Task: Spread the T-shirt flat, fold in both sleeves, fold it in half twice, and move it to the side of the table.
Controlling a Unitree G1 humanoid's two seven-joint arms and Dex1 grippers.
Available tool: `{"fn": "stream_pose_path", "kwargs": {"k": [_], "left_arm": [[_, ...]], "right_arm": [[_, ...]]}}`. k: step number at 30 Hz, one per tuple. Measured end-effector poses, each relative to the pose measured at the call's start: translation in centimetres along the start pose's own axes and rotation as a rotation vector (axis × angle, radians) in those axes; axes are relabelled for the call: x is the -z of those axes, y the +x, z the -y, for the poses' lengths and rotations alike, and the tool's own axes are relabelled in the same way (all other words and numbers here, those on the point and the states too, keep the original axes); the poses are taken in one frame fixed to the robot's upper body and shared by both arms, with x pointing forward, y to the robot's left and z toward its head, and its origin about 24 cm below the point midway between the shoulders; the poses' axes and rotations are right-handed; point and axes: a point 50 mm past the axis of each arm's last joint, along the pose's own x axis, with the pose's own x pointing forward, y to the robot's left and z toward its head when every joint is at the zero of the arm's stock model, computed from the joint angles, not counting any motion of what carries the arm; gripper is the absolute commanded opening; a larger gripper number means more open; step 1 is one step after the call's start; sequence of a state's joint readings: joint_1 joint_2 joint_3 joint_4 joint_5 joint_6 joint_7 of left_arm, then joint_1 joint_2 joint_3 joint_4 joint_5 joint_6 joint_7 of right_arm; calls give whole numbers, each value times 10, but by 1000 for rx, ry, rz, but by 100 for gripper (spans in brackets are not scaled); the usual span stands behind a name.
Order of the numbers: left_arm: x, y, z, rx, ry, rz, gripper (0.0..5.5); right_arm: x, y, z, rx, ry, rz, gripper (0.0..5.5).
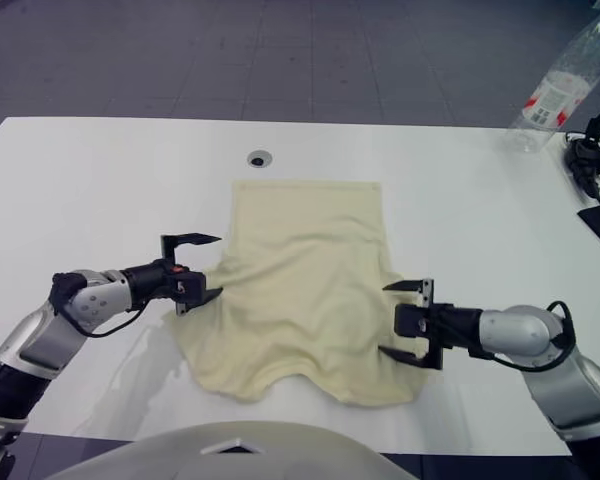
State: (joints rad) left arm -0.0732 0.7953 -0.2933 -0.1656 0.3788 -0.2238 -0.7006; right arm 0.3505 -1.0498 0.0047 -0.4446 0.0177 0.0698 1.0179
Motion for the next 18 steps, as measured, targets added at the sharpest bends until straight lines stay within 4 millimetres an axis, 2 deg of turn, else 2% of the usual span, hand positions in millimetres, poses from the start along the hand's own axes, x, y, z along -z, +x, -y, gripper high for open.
{"fn": "stream_pose_path", "kwargs": {"k": [2, 6, 18], "left_arm": [[0, 0, 0, -7, 5, 1, 540], [1, 0, 1, -9, 19, 4, 540], [-5, -4, 3, 1, 0, 64, 540]], "right_arm": [[-3, 1, -2, -18, -49, -11, 520], [-8, 2, -4, -34, -108, -29, 530], [-5, -13, 3, -71, -6, -44, 530]]}}
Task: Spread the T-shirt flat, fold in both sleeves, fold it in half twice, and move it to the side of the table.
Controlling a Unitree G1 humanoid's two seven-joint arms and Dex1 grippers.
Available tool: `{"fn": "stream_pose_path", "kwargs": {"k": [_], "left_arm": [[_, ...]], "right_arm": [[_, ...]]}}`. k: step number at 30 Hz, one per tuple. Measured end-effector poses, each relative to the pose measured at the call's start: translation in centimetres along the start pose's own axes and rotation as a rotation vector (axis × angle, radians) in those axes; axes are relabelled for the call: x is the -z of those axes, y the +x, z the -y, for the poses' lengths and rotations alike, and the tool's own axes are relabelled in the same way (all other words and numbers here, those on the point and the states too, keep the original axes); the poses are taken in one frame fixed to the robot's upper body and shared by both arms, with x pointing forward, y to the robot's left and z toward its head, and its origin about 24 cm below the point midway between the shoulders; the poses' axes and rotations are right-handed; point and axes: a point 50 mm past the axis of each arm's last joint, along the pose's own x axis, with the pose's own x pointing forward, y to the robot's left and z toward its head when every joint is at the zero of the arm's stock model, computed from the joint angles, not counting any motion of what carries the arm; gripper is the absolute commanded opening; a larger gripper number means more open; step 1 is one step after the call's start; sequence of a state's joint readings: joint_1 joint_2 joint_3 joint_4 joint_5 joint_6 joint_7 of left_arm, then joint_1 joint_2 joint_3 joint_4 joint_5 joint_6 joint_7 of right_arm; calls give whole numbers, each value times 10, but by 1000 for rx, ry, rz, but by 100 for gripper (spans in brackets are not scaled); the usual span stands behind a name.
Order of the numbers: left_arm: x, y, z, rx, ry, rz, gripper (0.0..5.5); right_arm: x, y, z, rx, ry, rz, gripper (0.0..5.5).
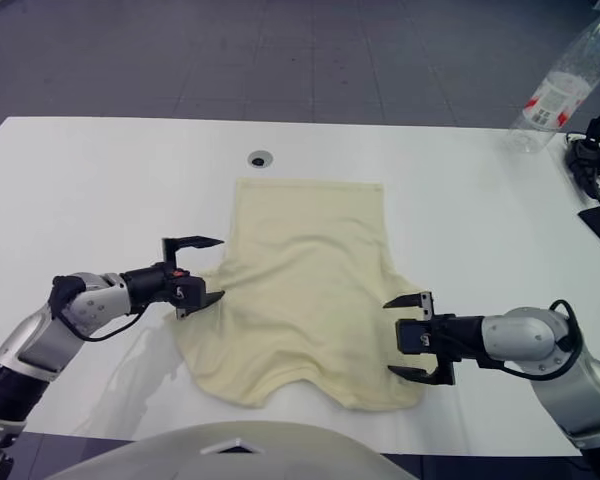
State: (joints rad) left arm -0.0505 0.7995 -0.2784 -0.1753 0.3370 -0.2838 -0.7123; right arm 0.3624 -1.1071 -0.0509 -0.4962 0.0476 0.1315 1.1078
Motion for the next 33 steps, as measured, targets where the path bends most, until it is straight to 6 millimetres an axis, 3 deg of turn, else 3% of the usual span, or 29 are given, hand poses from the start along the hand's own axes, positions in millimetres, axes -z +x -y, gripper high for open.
{"fn": "stream_pose_path", "kwargs": {"k": [12, 19, 26, 28, 33], "left_arm": [[1, -6, -3, -26, -7, 13, 540], [-19, -19, -31, -203, -169, 181, 540], [-9, -47, -50, -295, -260, 156, 540], [0, -62, -43, -236, -254, 82, 540], [22, -91, 14, 139, -293, -108, 540]], "right_arm": [[-18, -20, 10, 46, 24, 103, 530], [-44, -34, 46, 318, 101, 398, 530], [-51, -18, 75, 599, 264, 540, 530], [-47, -9, 85, 742, 357, 553, 530], [-33, 12, 99, 1030, 538, 555, 530]]}}
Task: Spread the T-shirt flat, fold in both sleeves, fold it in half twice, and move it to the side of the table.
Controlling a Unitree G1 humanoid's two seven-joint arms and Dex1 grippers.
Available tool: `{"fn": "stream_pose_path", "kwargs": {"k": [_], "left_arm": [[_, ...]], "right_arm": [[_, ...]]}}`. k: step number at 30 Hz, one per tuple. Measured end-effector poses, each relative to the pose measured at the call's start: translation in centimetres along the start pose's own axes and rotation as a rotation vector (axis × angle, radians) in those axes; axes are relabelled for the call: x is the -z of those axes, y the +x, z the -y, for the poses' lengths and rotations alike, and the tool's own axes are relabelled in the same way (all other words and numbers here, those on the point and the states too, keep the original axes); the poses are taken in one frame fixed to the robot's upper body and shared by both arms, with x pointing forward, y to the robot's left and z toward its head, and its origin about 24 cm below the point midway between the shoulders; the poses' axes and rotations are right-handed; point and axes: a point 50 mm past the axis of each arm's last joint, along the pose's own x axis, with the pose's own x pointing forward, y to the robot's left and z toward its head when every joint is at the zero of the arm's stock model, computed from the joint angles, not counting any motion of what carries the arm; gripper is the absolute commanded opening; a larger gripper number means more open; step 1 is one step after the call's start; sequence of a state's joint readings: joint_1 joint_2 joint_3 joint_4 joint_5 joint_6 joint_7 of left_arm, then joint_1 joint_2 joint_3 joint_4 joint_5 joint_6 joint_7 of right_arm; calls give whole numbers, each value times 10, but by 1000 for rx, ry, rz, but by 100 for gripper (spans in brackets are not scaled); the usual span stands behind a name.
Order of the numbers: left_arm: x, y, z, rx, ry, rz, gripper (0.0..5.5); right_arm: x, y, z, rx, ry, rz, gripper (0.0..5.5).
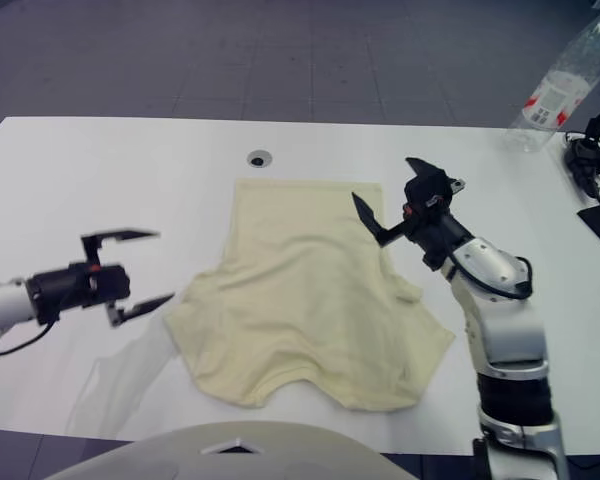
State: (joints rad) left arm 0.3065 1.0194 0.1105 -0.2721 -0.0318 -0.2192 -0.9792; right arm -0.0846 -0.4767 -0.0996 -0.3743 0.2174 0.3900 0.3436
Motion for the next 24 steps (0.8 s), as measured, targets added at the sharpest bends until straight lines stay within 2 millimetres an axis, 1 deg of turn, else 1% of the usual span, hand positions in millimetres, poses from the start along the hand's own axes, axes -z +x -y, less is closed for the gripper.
{"fn": "stream_pose_path", "kwargs": {"k": [2, 5, 9, 13, 16, 17, 21, 24], "left_arm": [[7, -3, 9, 65, -7, -39, 540], [8, -4, 9, 84, 30, -68, 540], [13, -9, 16, 124, 56, -152, 540], [9, -6, 15, 119, 129, -161, 540], [7, 1, 13, 90, 146, -147, 540], [6, 3, 14, 74, 136, -137, 520], [4, 10, 19, 67, 130, -114, 454], [5, 15, 17, 72, 154, -112, 401]], "right_arm": [[4, 3, -3, 52, -1, 11, 530], [8, 4, -6, 63, 7, 16, 530], [14, 2, -8, 44, 11, 7, 530], [21, -5, -4, 70, 31, -20, 530], [21, -6, -4, 66, 32, -17, 530], [19, -6, -5, 54, 41, -8, 540], [11, -6, -11, 13, 76, 44, 540], [8, -9, -13, 11, 70, 56, 540]]}}
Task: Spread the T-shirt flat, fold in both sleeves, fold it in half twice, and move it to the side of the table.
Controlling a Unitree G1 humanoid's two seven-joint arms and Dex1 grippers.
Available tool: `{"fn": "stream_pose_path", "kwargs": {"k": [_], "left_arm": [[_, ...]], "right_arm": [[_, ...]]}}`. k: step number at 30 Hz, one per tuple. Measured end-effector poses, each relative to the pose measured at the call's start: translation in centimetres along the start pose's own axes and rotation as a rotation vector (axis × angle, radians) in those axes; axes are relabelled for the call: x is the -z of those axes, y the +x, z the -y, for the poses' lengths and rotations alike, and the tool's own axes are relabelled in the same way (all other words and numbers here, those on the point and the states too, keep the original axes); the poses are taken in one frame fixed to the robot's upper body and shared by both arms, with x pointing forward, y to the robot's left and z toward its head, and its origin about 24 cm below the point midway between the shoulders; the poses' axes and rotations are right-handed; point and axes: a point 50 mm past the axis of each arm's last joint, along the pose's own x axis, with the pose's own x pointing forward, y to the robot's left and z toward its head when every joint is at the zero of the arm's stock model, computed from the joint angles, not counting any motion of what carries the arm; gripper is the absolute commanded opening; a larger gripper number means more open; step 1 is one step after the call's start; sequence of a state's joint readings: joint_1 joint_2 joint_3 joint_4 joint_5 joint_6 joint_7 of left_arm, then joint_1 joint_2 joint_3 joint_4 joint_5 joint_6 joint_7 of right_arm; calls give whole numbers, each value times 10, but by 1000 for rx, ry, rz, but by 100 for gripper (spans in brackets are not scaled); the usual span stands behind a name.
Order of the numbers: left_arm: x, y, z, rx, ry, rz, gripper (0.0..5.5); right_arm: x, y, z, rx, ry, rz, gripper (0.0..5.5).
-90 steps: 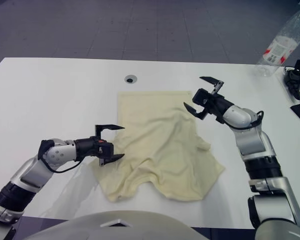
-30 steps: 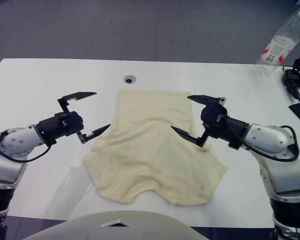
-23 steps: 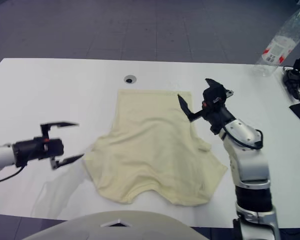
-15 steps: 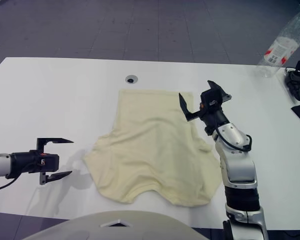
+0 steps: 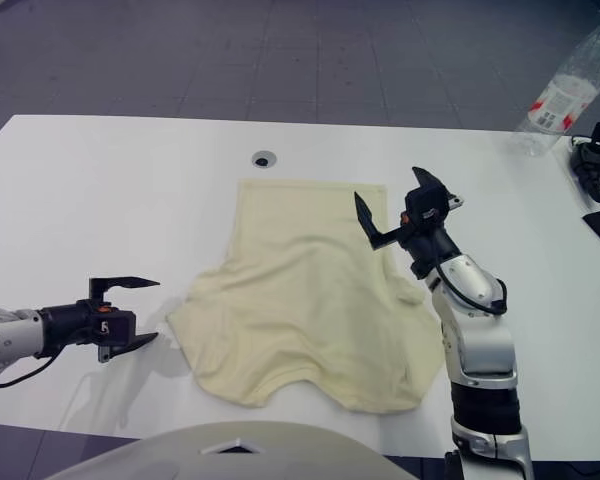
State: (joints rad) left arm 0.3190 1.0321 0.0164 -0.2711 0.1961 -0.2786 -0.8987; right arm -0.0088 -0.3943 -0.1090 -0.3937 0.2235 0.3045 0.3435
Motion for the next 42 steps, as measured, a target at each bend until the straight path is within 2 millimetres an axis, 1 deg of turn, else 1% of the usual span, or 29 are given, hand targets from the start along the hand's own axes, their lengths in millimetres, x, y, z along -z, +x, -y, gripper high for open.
{"fn": "stream_pose_path", "kwargs": {"k": [1, 4, 13, 14, 16, 18, 22, 35, 42], "left_arm": [[0, 2, -1, 1, 7, 1, 392], [1, 6, -3, 4, 24, 5, 343], [2, 13, -2, 30, 62, 12, 176], [1, 14, -2, 33, 62, 13, 166], [1, 14, -1, 39, 61, 14, 117], [1, 15, 1, 46, 59, 17, 87], [2, 16, 3, 62, 60, 21, 2], [2, 17, 4, 70, 60, 23, 2], [-1, 16, 0, 73, 52, 56, 2]], "right_arm": [[0, -1, 0, 0, 0, -2, 540], [2, -3, -1, 1, 2, -9, 540], [1, -4, -2, -7, -1, -5, 540], [1, -4, -3, -9, -1, -5, 540], [1, -4, -3, -13, 1, -4, 540], [1, -4, -3, -17, 2, -4, 540], [1, -4, -3, -23, 5, -2, 540], [1, -4, -4, -33, 11, -2, 540], [1, -4, -4, -33, 10, -3, 540]]}}
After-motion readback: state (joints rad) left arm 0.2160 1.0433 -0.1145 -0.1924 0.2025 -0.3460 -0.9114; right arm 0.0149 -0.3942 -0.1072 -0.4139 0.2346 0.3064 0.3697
